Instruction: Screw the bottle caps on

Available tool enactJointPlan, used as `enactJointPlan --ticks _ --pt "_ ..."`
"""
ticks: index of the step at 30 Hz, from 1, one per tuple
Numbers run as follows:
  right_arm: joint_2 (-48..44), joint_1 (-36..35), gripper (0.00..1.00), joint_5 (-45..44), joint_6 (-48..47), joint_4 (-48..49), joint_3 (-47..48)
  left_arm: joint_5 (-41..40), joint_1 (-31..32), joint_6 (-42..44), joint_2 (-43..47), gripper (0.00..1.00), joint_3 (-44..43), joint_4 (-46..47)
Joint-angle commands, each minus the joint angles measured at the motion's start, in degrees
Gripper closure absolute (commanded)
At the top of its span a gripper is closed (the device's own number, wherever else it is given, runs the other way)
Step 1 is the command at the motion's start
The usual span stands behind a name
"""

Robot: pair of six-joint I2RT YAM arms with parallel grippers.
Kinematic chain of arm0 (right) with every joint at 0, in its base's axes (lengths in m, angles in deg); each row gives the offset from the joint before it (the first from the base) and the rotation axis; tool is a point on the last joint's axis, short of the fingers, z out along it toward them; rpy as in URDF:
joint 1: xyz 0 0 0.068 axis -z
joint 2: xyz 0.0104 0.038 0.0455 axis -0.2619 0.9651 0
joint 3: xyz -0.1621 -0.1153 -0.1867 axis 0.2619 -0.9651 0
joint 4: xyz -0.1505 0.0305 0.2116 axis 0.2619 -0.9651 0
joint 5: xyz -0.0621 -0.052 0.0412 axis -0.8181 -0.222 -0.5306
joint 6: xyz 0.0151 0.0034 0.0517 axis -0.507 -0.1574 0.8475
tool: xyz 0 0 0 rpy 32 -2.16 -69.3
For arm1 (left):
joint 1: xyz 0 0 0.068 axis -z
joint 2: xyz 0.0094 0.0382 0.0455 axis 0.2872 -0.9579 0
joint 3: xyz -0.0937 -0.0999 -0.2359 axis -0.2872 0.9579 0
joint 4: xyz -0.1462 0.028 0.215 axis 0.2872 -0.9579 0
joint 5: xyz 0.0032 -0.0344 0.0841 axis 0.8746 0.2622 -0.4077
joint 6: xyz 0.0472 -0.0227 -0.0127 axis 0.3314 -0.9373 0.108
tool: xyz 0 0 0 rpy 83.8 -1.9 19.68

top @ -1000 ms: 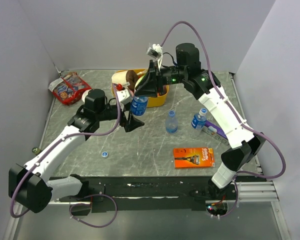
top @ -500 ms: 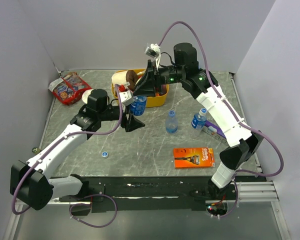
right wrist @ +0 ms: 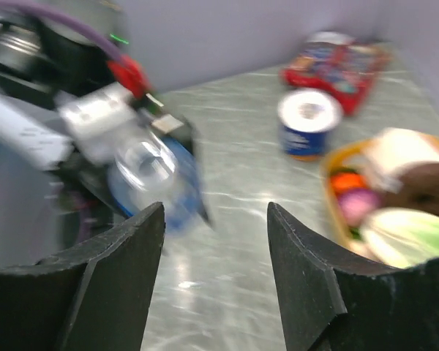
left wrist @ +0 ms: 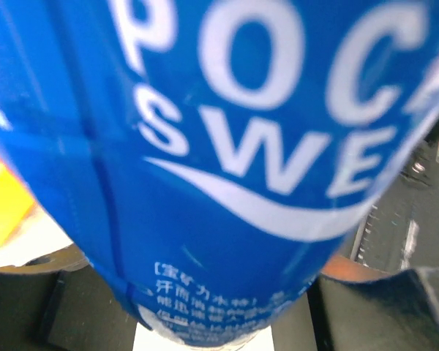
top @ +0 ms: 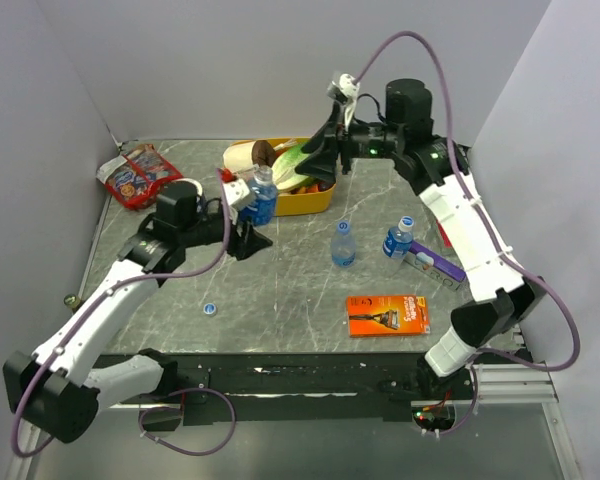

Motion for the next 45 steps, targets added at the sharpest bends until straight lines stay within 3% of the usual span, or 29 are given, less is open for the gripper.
enactJointPlan --ticks 1,5,8,12,15,18,21,27,33,45 --pt "-5.58 0.82 0.35 -7.53 -12.04 -3.09 -4.18 -9.06 -4.08 -1.71 4.83 0.83 -4.97 -3.43" --pt "-0.06 -3.65 0.39 -14.97 -26.02 -16.18 -2.00 -19.17 -8.83 -5.49 7.82 0.94 -6.55 -2.03" --pt "4.08 -11.21 0.44 -21.15 -29.30 -17.00 -2.68 -22.08 -10.41 -5.58 9.58 0.95 -7.43 -0.62" --pt "8.98 -19.82 0.43 -29.57 -23.77 -8.83 -6.91 -21.56 -13.23 -8.83 12.13 0.95 -7.26 0.87" --pt "15.93 -23.52 0.40 -33.89 -12.90 -5.48 -3.32 -21.29 -14.37 -9.62 14.32 0.95 -6.64 0.52" --pt "22.53 -27.21 0.36 -36.71 -13.29 -4.34 1.42 -20.59 -14.73 -9.80 16.87 0.95 -5.50 0.00" --pt "29.47 -30.73 0.35 -35.67 -17.50 -7.23 7.58 -20.50 -14.99 -9.89 19.24 0.94 -3.84 -0.79" --pt "35.90 -36.18 0.36 -34.97 -27.87 -9.87 9.17 -19.80 -15.61 -10.50 22.85 0.96 -1.73 -1.85" --pt "37.39 -37.76 0.37 -31.01 -32.62 -7.15 5.92 -20.07 -16.05 -13.40 24.08 0.99 -0.93 -1.06" --pt "46.00 -39.88 0.39 -29.61 -37.21 -11.36 14.79 -15.67 -16.05 -14.55 25.58 0.99 0.04 -1.15"
